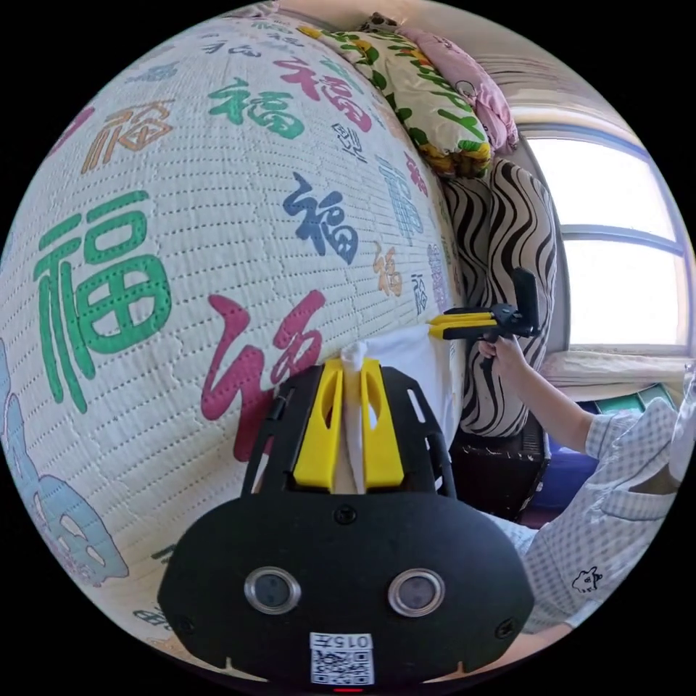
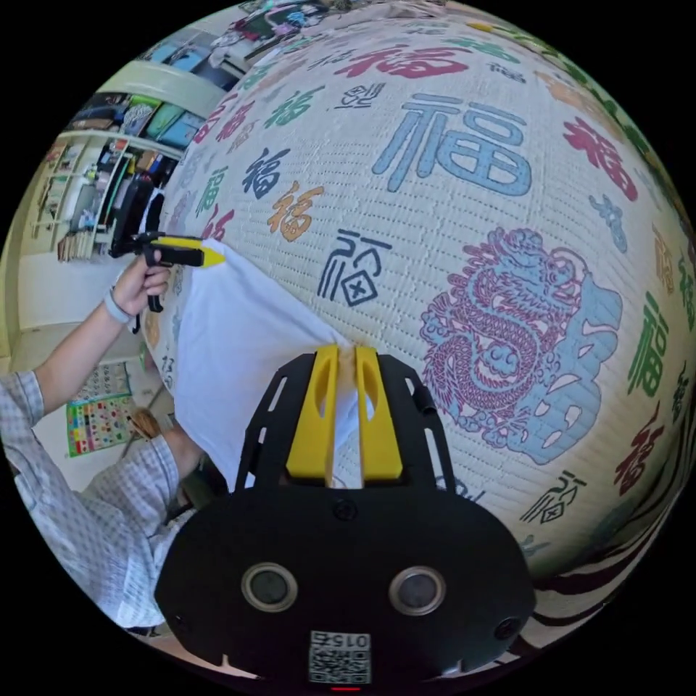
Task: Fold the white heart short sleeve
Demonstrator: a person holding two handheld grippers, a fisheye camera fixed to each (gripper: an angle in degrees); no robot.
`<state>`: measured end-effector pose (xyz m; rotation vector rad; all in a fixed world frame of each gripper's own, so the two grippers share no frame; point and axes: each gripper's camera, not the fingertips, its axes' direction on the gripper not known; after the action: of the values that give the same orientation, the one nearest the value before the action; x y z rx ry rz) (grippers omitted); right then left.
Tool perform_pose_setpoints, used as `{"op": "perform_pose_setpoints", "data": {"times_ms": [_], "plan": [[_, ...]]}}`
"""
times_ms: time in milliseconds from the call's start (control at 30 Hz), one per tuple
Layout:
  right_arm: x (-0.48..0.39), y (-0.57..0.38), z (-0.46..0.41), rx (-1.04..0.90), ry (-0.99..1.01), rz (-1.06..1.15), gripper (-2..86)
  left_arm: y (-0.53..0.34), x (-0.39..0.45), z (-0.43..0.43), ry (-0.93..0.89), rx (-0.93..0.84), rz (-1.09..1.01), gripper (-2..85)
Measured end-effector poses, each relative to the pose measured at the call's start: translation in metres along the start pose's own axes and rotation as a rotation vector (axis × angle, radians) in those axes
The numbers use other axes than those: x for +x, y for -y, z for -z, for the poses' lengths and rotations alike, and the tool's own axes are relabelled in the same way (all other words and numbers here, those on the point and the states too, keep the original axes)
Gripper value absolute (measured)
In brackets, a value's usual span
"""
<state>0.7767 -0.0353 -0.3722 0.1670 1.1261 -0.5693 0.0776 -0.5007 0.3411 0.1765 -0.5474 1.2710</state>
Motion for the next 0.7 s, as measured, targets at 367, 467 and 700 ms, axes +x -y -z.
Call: {"op": "perform_pose_setpoints", "data": {"times_ms": [367, 467, 700], "plan": [[-0.057, 0.075, 0.054, 0.057, 0.119, 0.179, 8.2, -0.112, -0.015, 0.044, -0.12, 0.124, 0.113, 10.6], [-0.093, 0.13, 0.048, 0.006, 0.187, 0.286, 9.7, -0.169, -0.011, 0.032, -0.126, 0.077, 0.202, 11.2], [-0.16, 0.219, -0.021, -0.335, 0.123, 0.41, 7.4, -0.222, -0.005, -0.003, -0.22, 0.048, 0.257, 10.6]]}}
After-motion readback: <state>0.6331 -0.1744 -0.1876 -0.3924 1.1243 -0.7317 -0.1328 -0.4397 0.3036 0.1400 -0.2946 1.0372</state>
